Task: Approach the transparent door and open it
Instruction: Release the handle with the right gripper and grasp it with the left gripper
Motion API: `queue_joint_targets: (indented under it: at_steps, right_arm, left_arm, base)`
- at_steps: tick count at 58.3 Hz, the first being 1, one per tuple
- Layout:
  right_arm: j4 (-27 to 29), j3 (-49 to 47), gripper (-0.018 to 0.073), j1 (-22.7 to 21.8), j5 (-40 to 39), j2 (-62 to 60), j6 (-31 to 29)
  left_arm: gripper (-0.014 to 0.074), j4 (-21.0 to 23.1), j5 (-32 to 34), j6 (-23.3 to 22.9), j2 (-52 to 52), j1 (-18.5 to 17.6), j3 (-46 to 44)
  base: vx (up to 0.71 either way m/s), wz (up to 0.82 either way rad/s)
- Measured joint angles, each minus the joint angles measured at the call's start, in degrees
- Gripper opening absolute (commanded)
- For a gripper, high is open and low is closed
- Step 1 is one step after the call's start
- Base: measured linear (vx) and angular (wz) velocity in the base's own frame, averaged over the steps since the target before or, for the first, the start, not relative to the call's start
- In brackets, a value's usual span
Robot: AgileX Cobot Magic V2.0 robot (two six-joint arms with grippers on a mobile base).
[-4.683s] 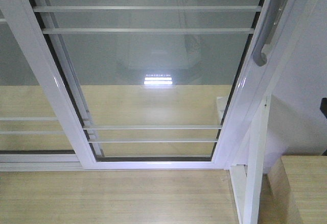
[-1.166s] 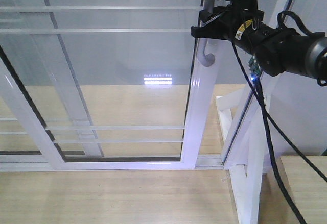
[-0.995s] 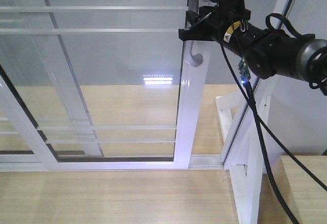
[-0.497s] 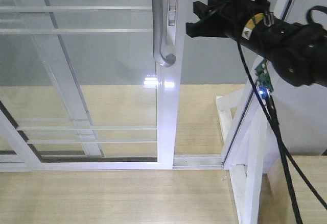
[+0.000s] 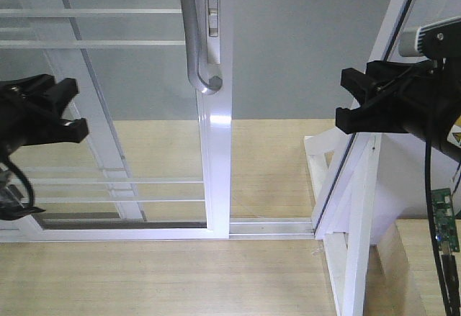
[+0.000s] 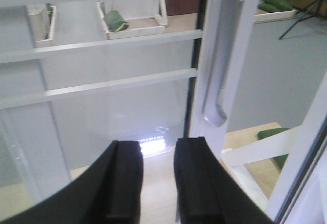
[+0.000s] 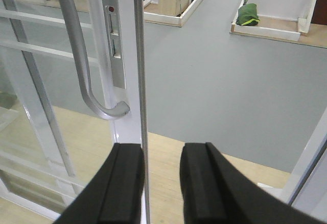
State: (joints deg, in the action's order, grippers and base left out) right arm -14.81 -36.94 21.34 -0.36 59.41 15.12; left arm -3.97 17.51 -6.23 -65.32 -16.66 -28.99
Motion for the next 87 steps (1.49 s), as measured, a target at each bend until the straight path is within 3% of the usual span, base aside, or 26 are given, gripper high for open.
queue_joint_targets:
  at_steps: [7,14,30,59,87]
  right_arm:
    - [0.0,0.17,0.0278,0.0,0.36,-0.35,0.0]
    - [0.0,0.17,0.0278,0.0,0.36,-0.35,0.0]
    - [0.0,0.17,0.0278,0.0,0.36,-0.35,0.05]
    - [0.0,0.17,0.0278,0.0,0.36,-0.35,0.05]
    - [0.0,0.17,0.0278,0.0,0.36,-0.35,-0.06]
  left_arm:
    - [0.048,-0.11,6.51,-0.96,-9.88,-1.61,-2.69]
    - [0.0488,-0.17,10.89,-1.31,-19.9,-2.34,-8.53]
    - [0.0488,-1.41,12.15,-1.36,-34.56,-3.73,-25.87]
    - [0.0484,-2.19,3.8,-1.36,-44.56,-4.2,-48.0]
    - [0.0339,-2.81,1.87,-1.31,-45.57,-4.13,-50.17]
  base:
    - [0.0,0.0]
    - [0.0,0.0]
    - [0.0,0.0]
    - [0.0,0.0]
    - [0.0,0.0]
